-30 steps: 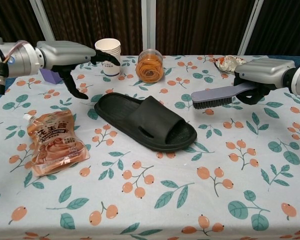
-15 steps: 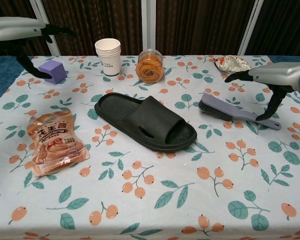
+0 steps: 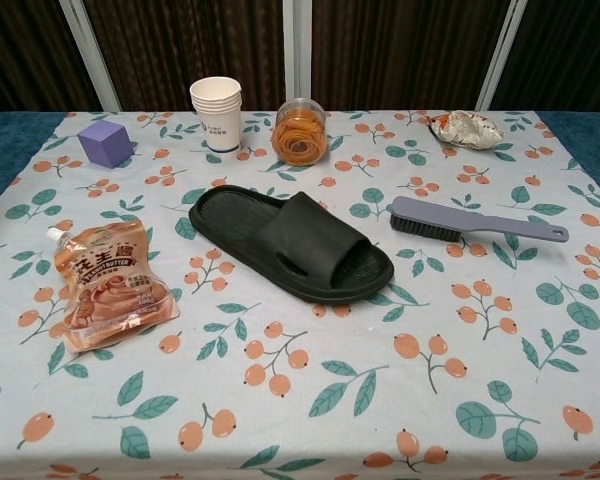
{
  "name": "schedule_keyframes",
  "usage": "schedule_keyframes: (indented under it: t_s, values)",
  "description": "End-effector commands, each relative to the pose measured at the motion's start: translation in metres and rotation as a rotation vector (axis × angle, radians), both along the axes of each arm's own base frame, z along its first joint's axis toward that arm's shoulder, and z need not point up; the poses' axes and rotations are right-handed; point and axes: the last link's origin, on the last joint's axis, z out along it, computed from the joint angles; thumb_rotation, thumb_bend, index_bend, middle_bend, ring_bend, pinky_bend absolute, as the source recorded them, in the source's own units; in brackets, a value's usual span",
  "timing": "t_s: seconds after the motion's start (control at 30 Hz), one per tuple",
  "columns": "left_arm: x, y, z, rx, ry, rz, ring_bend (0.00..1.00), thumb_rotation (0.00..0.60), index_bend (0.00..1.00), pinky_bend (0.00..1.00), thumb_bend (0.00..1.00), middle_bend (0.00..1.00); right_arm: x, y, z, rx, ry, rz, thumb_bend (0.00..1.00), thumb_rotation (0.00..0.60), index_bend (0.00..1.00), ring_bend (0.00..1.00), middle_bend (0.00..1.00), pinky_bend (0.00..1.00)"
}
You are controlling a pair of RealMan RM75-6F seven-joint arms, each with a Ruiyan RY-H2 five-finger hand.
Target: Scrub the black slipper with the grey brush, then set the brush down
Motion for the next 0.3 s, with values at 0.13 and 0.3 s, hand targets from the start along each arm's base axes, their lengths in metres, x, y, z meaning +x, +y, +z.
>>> schedule_keyframes:
  t_s: [0.13, 0.3]
  values:
    - [-0.02, -0.069, 0.0, 0.085, 0.016, 0.114, 0.08, 0.6, 0.13, 0.18, 0.21, 0.16, -0.036, 0.082, 0.015, -0.125, -0.058, -0.089, 0.2, 0.6, 0.0, 0.05, 0.11, 0.16]
    - [-0.019, -0.095, -0.004, 0.127, 0.015, 0.137, 0.08, 0.6, 0.13, 0.18, 0.2, 0.16, -0.039, 0.103, 0.012, -0.148, -0.093, -0.092, 0.19, 0.6, 0.0, 0.05, 0.11, 0.16]
